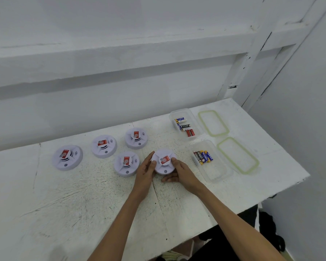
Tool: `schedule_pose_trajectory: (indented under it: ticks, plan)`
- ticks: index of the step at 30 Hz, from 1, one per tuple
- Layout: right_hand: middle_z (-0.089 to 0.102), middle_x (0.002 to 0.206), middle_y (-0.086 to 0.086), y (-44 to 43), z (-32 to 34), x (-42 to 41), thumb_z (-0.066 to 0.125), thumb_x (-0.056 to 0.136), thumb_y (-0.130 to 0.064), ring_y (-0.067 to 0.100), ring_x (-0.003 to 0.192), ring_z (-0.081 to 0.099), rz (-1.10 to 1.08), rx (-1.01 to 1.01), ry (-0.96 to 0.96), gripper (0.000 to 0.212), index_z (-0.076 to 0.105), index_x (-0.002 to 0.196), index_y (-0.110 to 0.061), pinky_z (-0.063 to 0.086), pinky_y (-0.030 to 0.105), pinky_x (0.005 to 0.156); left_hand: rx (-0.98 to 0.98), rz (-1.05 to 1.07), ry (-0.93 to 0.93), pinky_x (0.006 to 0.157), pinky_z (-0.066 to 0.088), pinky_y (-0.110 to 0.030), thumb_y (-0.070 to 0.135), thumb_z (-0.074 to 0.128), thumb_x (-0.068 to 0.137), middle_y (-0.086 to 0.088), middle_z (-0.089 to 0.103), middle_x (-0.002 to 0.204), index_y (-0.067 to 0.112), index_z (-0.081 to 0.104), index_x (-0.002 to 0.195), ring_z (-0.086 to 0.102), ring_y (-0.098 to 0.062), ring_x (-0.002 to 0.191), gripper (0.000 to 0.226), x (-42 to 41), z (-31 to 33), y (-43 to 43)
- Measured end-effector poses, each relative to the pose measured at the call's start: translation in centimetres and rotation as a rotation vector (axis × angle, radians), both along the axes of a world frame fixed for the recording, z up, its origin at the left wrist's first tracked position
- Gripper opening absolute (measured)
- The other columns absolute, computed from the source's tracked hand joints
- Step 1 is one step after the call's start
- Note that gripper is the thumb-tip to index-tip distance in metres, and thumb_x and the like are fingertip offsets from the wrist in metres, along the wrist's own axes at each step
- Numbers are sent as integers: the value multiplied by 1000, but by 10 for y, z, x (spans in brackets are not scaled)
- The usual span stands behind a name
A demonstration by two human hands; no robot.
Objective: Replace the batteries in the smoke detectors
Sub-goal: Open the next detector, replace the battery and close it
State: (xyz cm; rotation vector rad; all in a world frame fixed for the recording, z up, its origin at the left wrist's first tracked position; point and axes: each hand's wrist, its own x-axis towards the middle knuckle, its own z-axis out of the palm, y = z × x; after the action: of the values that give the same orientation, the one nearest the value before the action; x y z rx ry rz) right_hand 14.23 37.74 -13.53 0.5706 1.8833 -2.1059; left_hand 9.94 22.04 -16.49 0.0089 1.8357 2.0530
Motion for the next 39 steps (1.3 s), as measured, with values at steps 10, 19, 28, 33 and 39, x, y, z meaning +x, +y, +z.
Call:
schedule_pose_trajectory:
  ticks: [10,19,28,33,39]
  plan:
    - [76,98,14,-9,11,-3,39,104,-49,37,83,74,-40,67,1,49,61,119,-7,58,40,72,48,57,-32,107,51,-39,21,53,105,3,62,141,22,52,146,61,-12,127,41,-1,4,-2]
    - [74,96,6,-64,36,-32,47,102,-47,27,74,75,-44,186,105,39,59,113,-11,57,30,62,90,182,66,95,59,-38,17,49,107,1,68,132,20,55,143,67,-20,119,37,-15,45,-56]
    - [72,105,2,-141,43,-40,65,95,-28,16,75,75,110,198,213,35,46,124,-21,63,31,72,53,473,7,90,59,-36,17,55,104,-7,69,129,19,55,136,69,-22,114,32,-8,42,-138]
    - [63,116,3,-176,29,-46,68,87,-10,19,90,70,336,280,266,54,42,134,-16,62,32,67,-51,577,-1,94,57,-34,20,57,103,1,69,127,21,59,134,67,-14,115,31,-1,37,-177]
    - [70,107,4,-198,10,-47,72,91,-24,16,84,67,425,502,316,51,46,134,-16,50,19,66,-299,438,127,96,50,-23,4,57,91,21,68,126,33,61,131,61,-2,120,50,18,39,-201]
